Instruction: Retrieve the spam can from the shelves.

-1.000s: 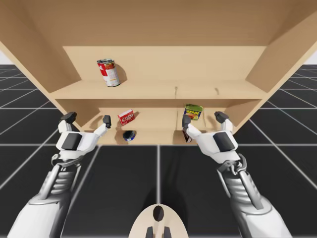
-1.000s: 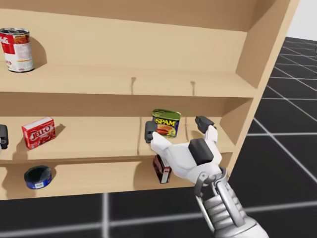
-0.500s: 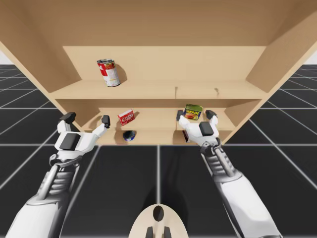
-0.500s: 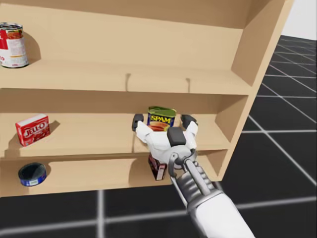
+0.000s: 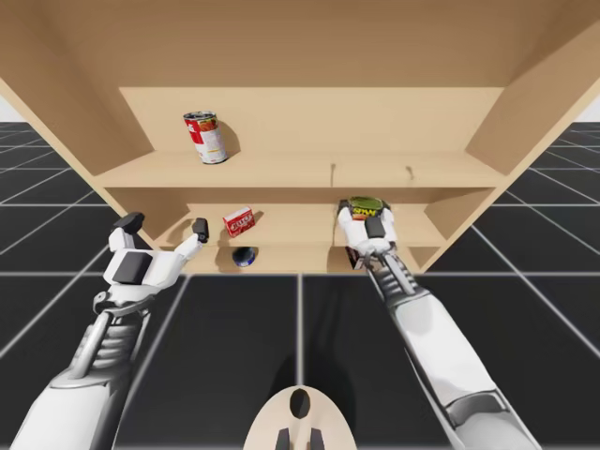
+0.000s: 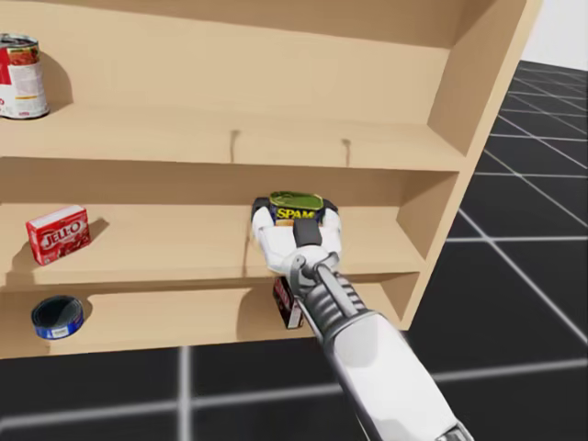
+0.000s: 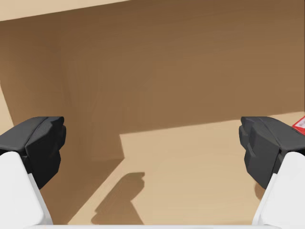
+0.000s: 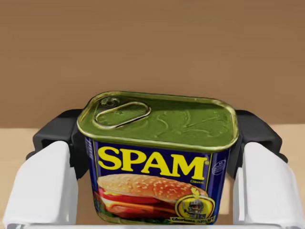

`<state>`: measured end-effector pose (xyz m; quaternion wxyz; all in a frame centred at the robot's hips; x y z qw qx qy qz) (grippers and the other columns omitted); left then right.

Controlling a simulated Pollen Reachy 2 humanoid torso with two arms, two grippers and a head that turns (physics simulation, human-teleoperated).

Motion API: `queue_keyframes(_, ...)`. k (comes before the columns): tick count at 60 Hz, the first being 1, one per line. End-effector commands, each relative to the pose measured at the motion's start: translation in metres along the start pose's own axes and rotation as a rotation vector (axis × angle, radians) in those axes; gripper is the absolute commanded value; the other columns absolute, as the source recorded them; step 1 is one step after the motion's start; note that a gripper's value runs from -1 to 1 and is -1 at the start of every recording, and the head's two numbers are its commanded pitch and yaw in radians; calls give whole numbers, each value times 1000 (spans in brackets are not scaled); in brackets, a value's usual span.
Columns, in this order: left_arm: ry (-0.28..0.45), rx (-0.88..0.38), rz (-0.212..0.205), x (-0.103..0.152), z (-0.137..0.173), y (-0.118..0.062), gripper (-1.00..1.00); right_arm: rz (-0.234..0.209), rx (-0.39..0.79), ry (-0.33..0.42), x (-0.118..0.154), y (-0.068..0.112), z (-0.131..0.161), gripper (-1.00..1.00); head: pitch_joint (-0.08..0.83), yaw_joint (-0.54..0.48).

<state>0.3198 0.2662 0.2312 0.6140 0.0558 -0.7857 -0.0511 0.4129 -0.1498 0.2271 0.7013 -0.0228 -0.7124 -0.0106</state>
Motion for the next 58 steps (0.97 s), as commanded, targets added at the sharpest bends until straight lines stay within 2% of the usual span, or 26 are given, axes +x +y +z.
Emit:
queue_keyframes(1,1,-2,-1,0,0,0,-1000,-41,28,43,-13,21,1,1000,418,-251)
queue_keyframes(11,2,-2,-2,-1,0,-1,-1000,-63,33,49,-9,15,2,1000,419,-254)
queue_keyframes(28,-1,3,-2,0,0,0,-1000,-82,55,-118,45,5,29,1000,424,-254)
queue_keyframes(37,-2,3,-3,-1,0,-1,-1000,-94,77,-185,66,5,54,1000,425,-256)
queue_keyframes(41,-2,3,-3,-1,0,-1,-1000,-94,92,-190,70,6,68,1000,425,-255)
queue_keyframes(53,-4,2,-3,0,0,-1,-1000,-85,142,-167,59,-1,118,1000,427,-256)
queue_keyframes(58,-6,2,-5,-1,0,-1,-1000,-62,154,-188,57,-6,141,1000,428,-252)
